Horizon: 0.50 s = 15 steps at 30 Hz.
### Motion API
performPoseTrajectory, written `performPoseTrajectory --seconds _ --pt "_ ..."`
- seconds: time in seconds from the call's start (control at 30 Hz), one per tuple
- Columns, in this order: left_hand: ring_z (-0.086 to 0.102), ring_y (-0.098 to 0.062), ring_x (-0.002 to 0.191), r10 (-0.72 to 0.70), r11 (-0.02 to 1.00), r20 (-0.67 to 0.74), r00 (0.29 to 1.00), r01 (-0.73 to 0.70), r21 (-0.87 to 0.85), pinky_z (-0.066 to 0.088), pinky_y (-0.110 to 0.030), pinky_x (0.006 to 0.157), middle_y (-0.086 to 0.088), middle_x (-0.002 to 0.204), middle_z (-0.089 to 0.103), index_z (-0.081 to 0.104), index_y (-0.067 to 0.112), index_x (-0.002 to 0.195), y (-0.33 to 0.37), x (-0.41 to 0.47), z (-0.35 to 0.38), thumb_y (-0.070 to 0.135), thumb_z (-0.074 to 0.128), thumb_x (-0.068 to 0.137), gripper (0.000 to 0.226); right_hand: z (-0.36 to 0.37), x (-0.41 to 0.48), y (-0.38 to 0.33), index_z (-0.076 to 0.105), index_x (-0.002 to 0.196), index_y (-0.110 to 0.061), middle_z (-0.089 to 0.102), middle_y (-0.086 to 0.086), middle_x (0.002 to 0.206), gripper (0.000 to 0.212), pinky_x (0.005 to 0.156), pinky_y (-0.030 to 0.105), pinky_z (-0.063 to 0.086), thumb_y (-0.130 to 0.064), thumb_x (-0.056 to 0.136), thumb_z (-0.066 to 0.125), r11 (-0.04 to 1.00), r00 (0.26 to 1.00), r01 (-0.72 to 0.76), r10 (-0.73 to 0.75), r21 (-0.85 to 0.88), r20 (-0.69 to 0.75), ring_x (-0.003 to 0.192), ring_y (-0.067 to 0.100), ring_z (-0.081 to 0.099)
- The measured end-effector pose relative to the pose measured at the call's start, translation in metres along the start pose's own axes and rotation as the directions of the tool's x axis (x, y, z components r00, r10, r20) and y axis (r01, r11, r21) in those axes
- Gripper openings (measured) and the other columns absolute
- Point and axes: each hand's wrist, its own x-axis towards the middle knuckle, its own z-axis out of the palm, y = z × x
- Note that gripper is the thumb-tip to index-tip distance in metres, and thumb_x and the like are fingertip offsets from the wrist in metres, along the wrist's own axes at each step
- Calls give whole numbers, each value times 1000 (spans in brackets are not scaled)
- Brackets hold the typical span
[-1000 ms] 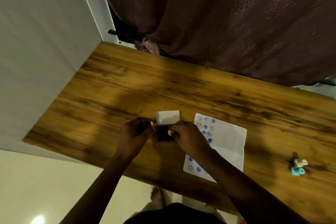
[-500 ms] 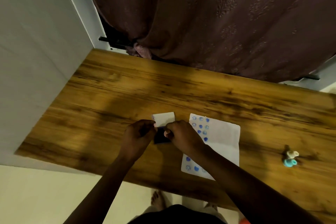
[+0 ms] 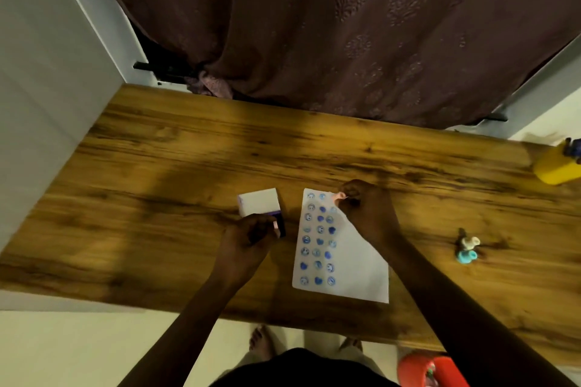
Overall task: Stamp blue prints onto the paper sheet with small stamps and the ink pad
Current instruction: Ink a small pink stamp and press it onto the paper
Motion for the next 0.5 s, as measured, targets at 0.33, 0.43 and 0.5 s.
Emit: performPoseTrajectory --seconds 0.33,0.43,0.5 --pt "72 4 103 59 998 61 996 -61 35 57 -10 81 29 108 74 67 57 97 -1 -6 25 12 75 92 47 4 9 33 78 102 -12 79 8 102 13 76 22 47 -15 95 67 989 998 -62 62 -131 -6 85 19 70" --pt "72 3 103 51 998 57 997 -54 44 59 -14 80 30 108 73 67 59 96 -2 -7 26 11 76 91 49 6 11 34 78 105 -10 79 8 105 15 78 24 50 -13 94 68 991 998 -64 63 -117 -8 91 22 73" --pt "73 1 103 29 998 45 999 -32 52 61 -21 83 26 108 75 69 53 95 -4 -7 25 13 77 90 41 8 12 35 78 106 -10 79 7 106 15 78 24 51 -12 94 68 991 998 -68 68 -114 -7 91 22 73"
